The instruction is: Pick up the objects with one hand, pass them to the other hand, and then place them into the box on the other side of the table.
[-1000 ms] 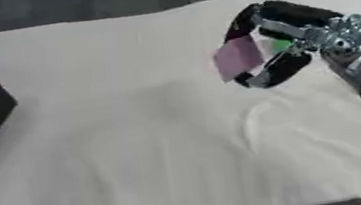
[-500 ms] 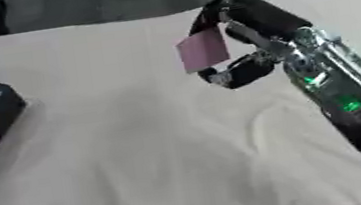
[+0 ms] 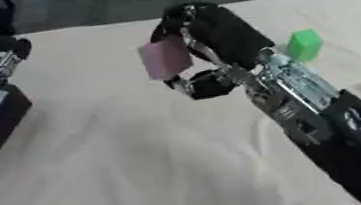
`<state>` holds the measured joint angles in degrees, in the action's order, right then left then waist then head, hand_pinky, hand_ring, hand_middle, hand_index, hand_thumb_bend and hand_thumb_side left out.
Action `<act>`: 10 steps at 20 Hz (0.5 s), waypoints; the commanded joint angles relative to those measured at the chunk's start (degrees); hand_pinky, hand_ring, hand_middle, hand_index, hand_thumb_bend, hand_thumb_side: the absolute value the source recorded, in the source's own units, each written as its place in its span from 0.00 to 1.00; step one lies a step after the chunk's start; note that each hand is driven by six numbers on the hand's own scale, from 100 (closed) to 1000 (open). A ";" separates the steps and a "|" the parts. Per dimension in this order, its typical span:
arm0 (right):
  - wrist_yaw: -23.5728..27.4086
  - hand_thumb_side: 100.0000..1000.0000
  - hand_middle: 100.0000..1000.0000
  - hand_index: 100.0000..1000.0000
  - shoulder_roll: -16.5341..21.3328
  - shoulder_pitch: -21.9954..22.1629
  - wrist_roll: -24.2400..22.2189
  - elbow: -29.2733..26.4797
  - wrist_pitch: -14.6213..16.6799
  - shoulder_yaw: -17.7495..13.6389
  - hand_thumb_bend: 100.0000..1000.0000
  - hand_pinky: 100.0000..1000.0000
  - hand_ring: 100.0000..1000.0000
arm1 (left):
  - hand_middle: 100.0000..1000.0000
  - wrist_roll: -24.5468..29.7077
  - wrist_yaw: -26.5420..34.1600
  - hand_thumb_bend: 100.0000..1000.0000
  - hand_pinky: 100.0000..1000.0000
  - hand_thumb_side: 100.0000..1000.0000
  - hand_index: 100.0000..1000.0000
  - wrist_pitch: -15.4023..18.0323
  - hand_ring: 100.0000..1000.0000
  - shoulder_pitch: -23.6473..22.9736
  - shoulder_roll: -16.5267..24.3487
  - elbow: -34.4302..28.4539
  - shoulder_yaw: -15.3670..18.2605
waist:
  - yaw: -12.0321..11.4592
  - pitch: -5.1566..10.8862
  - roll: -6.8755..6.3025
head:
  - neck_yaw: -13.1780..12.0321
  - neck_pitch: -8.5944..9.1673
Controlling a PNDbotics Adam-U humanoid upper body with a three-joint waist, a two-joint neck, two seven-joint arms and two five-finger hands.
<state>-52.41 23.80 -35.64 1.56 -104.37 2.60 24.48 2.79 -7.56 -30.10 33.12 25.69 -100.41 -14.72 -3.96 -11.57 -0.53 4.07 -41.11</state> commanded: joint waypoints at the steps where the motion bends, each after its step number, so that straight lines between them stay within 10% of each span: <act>1: -3.19 0.00 0.49 0.54 -1.65 -1.42 2.70 0.18 0.99 0.72 0.12 0.69 0.58 | 0.75 2.00 -2.02 0.43 0.81 0.58 0.83 -0.64 0.75 1.56 0.54 0.27 -0.84 | -0.07 1.62 -0.78 | -0.41 0.80; 10: -9.49 0.00 0.47 0.53 -5.79 -2.47 7.32 1.79 2.46 2.70 0.17 0.63 0.55 | 0.74 8.19 -3.78 0.48 0.82 0.50 0.81 -0.27 0.75 2.92 0.01 -1.54 -2.59 | -0.33 1.62 -0.80 | -1.11 0.75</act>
<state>-60.98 18.30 -36.94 8.08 -102.21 5.01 27.29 10.00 -10.76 -30.60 34.93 25.17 -100.65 -17.10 -4.28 -11.57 -0.63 3.12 -40.84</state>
